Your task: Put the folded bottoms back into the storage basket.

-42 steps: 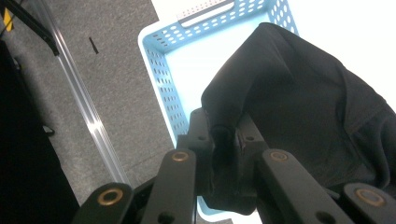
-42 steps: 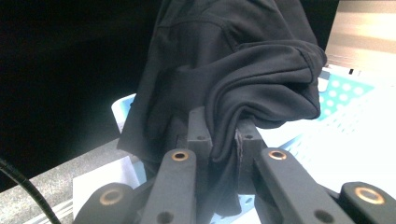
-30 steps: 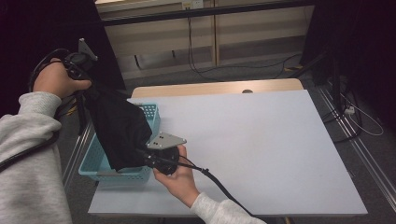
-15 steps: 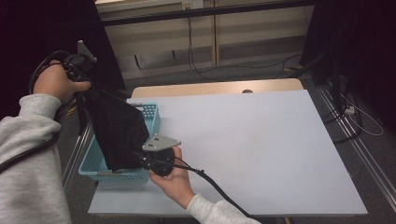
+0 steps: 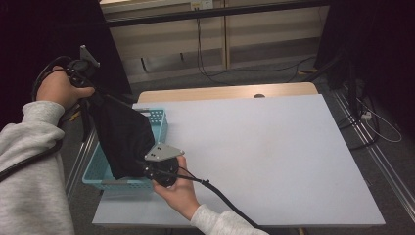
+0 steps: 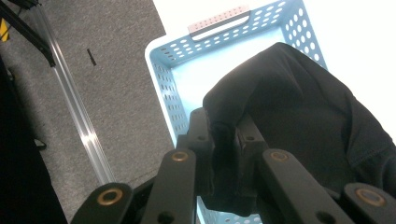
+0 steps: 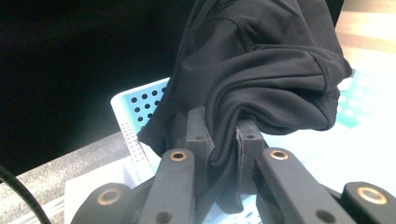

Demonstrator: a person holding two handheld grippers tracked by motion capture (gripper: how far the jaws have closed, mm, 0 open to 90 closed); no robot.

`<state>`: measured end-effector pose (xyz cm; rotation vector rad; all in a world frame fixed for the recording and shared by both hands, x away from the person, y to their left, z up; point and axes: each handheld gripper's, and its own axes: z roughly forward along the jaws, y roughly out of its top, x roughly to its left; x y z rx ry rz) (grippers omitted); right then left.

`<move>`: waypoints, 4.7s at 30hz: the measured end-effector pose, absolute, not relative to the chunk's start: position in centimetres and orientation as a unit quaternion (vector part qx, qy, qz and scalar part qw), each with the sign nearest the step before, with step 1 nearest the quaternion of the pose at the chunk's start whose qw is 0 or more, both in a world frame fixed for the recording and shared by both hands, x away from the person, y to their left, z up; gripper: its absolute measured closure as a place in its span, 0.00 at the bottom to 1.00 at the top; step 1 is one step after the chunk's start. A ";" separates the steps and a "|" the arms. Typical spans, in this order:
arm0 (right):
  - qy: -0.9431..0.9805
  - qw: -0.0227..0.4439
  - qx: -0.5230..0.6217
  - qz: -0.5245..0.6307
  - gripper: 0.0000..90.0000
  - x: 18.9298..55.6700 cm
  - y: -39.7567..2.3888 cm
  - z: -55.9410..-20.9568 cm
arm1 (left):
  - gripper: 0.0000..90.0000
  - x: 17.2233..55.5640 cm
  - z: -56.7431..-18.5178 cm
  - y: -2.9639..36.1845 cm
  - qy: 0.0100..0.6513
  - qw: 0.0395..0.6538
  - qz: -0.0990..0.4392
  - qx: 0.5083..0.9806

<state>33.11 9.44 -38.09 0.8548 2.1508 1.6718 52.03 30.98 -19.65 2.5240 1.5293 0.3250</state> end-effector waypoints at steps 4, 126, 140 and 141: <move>0.746 0.142 0.296 0.580 0.89 33.2 10.0 -38.3 | 0.90 52.5 -19.9 31.3 0.513 0.088 0.109 0.847; 0.808 0.145 0.328 0.467 0.22 33.8 -8.1 -42.6 | 0.87 47.8 -39.1 31.8 0.503 0.181 0.043 0.844; 0.803 0.151 0.346 0.461 0.22 33.8 -10.8 -42.8 | 0.55 47.8 -37.2 29.6 0.490 0.208 0.035 0.846; 0.803 0.152 0.347 0.461 0.22 33.8 -11.0 -42.8 | 0.53 47.7 -37.1 29.5 0.489 0.210 0.035 0.846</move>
